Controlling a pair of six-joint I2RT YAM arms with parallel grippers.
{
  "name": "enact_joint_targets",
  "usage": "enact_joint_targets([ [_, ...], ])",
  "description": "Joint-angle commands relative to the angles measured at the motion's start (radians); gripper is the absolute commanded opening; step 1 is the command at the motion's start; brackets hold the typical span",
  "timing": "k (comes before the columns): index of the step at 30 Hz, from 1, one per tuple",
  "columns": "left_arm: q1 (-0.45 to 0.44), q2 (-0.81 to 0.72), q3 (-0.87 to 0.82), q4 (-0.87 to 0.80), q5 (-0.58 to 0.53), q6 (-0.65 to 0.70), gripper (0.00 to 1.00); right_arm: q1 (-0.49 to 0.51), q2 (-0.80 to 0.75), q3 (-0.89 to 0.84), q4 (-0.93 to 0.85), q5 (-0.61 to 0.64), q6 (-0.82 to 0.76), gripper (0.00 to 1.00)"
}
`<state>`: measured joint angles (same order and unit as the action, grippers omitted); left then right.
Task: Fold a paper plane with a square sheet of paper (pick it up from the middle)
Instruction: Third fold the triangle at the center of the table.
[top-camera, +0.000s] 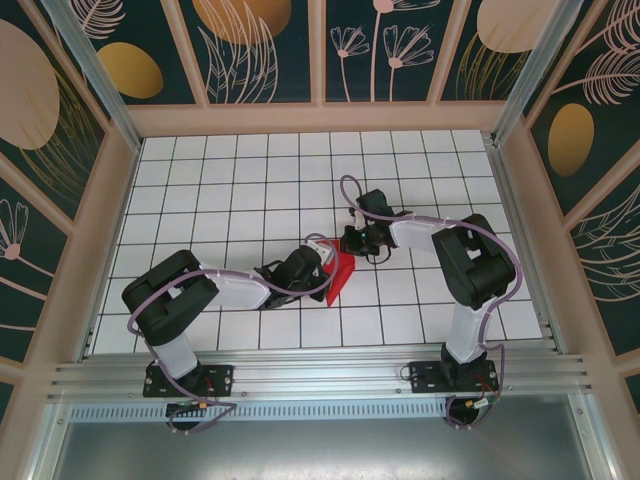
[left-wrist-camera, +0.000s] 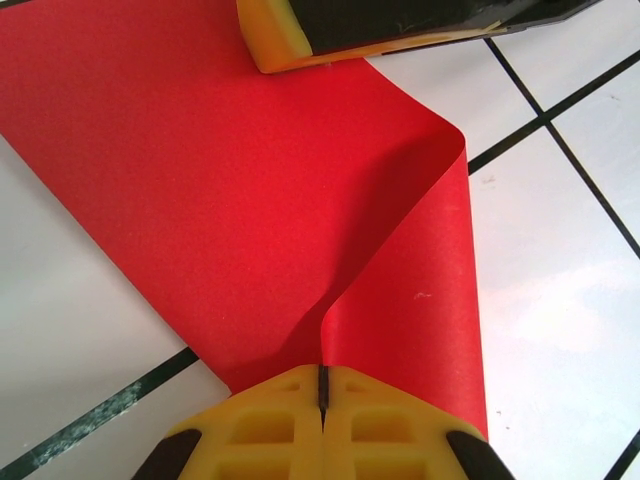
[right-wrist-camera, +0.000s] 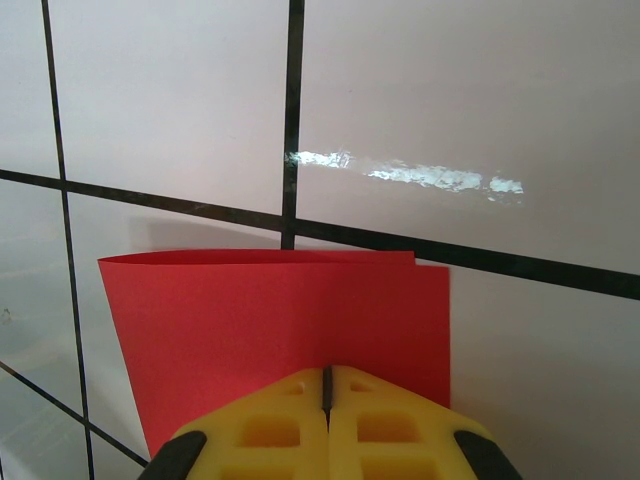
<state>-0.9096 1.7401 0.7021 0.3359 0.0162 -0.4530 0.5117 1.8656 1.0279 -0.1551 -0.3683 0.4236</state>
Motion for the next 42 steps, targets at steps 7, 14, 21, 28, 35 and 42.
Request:
enact_joint_targets([
  [7,0.007,0.044,0.022,-0.017,-0.005,0.014,0.00,0.004,0.039,-0.002,-0.041,0.000,-0.014,0.07],
  [14,0.007,0.065,-0.004,-0.001,0.018,0.000,0.00,0.004,0.022,0.013,-0.046,-0.005,-0.004,0.08],
  [21,0.007,0.046,-0.023,-0.006,0.016,-0.004,0.00,-0.018,-0.136,0.007,-0.047,0.030,0.040,0.14],
  [28,0.006,0.032,-0.015,-0.014,0.022,0.000,0.00,-0.023,-0.341,-0.196,0.092,-0.078,0.154,0.14],
  [35,0.006,0.039,-0.004,-0.018,0.026,0.003,0.00,0.003,-0.416,-0.404,0.284,-0.176,0.295,0.10],
  [42,0.007,0.047,-0.001,-0.021,0.026,0.000,0.00,0.011,-0.348,-0.421,0.354,-0.201,0.314,0.09],
])
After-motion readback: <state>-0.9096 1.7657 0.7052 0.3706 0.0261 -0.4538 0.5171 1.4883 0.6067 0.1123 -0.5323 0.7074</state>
